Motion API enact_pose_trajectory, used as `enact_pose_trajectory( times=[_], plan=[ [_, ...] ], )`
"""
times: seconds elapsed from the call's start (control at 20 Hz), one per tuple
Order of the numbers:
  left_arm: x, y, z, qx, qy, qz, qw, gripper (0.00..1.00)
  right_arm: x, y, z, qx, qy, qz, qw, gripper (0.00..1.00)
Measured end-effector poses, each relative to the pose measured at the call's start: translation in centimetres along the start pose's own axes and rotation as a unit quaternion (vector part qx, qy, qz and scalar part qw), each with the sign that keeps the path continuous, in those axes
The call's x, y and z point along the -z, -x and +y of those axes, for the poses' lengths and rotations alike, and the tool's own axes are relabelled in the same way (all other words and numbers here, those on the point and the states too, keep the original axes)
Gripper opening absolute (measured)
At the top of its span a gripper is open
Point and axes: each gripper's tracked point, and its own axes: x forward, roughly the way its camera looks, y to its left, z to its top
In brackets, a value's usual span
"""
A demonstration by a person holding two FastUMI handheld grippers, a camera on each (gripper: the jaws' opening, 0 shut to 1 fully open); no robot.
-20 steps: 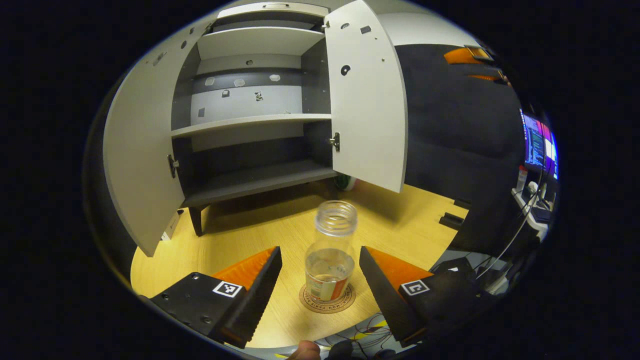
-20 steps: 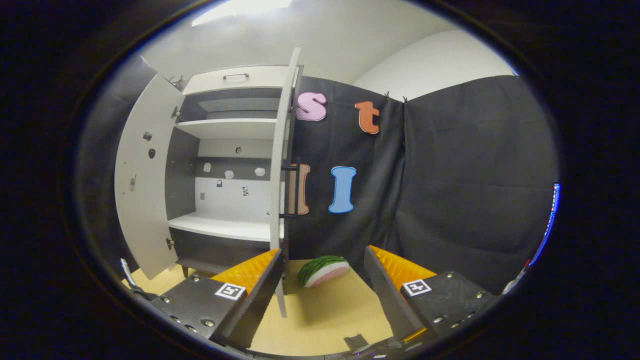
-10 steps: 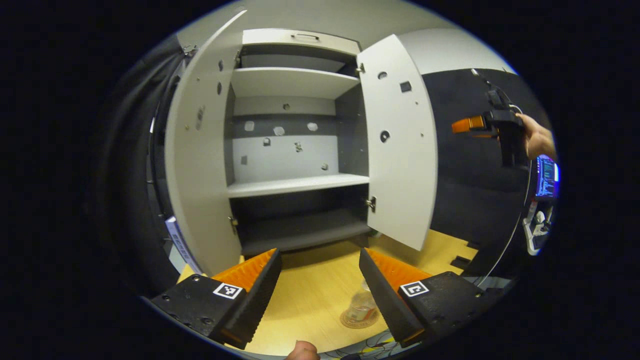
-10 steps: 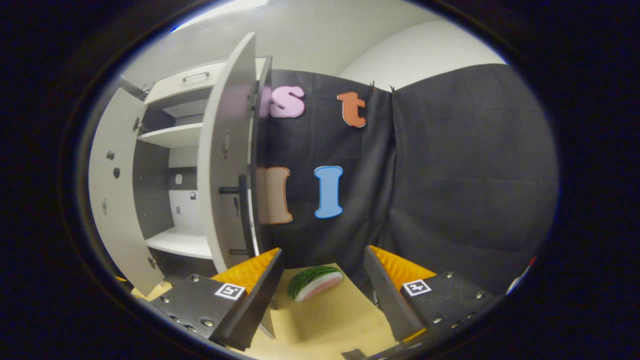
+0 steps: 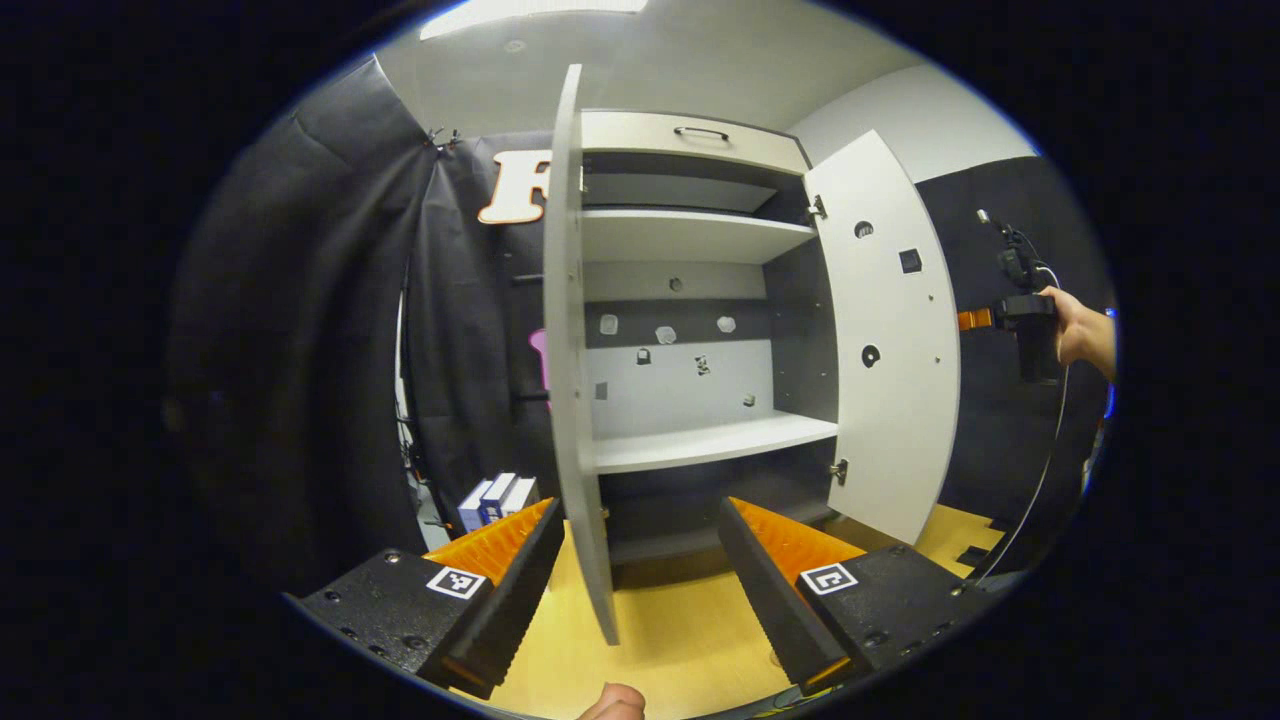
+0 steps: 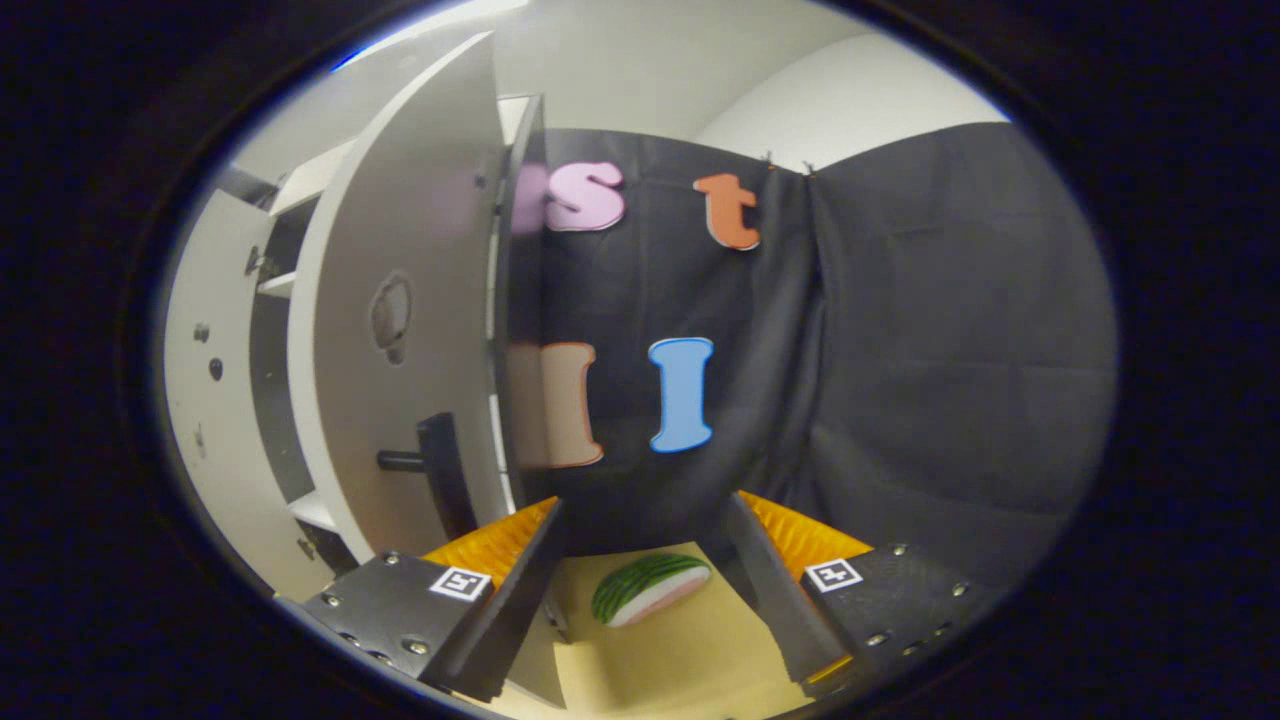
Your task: Grasp the bottle in the cabinet with the left hand and place it on the coaster, then close the right door with the right hand and the left door with the left hand.
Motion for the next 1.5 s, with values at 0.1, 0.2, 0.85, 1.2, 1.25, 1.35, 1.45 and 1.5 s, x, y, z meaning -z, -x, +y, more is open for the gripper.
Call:
enact_pose_trajectory(
  times=[0.1,0.2,0.85,1.2,1.25,1.35,1.45,1.5],
  plan=[
    [0.0,1.2,1.0,-0.008,-0.004,-0.001,1.000,0.98,0.0,0.1,1.6,-0.017,0.002,0.004,1.000,0.87],
    [0.4,1.9,1.6,-0.011,-0.012,0.009,1.000,1.00,0.5,0.7,3.5,-0.042,-0.015,0.014,0.999,0.84],
    [0.9,0.0,6.1,-0.044,0.005,0.049,0.998,0.99,1.2,1.1,14.6,-0.144,-0.015,0.021,0.989,0.87],
    [1.3,-0.6,10.9,-0.075,0.015,0.060,0.995,0.98,2.2,1.4,18.4,-0.193,-0.007,0.025,0.981,0.97],
    [1.4,-0.9,11.5,-0.078,0.020,0.061,0.995,0.98,2.2,1.7,18.6,-0.196,-0.007,0.025,0.980,0.96],
    [1.1,-2.0,12.7,-0.085,0.027,0.062,0.994,1.00,2.1,2.2,18.4,-0.196,-0.007,0.024,0.980,0.96],
    [0.5,-3.4,13.8,-0.092,0.040,0.062,0.993,0.99,2.1,3.7,18.8,-0.217,-0.012,0.023,0.976,0.96],
    [0.4,-4.1,14.2,-0.099,0.049,0.061,0.992,0.99,1.9,4.8,19.0,-0.234,-0.018,0.019,0.972,0.96]
  ],
)
